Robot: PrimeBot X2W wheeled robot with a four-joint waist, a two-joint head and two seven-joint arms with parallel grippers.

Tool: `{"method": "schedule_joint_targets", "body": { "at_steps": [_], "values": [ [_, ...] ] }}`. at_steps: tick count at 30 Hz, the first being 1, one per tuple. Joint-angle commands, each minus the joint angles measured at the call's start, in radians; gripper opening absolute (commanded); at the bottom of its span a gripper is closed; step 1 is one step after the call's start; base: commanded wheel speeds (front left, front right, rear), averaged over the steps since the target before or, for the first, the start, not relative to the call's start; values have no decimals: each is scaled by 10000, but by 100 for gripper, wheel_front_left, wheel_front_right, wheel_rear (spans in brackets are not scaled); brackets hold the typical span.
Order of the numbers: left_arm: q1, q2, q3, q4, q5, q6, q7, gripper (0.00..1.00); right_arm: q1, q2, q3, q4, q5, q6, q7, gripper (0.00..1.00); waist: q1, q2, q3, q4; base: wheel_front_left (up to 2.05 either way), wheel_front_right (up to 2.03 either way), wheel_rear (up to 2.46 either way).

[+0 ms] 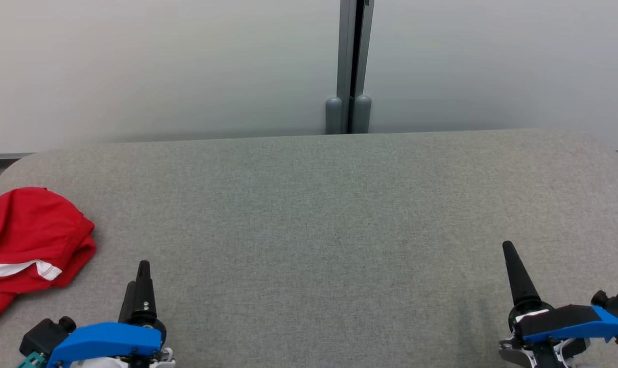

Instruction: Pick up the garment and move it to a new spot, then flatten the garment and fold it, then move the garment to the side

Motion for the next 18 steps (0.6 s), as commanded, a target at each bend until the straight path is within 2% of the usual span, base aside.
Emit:
{"method": "schedule_joint_targets", "body": {
  "at_steps": [1, 18],
  "values": [
    [-205, 90, -39, -59, 387, 34, -100, 100, -293, -71, 36, -71, -397, 25, -109, 100, 0, 0, -8, 0, 0, 0, 0],
    [-50, 143, -423, 280, 3202, 519, -699, 100, -204, -12, 149, 166, -3263, 31, -709, 100, 0, 0, -54, -21, 0, 0, 0]
  ]
}}
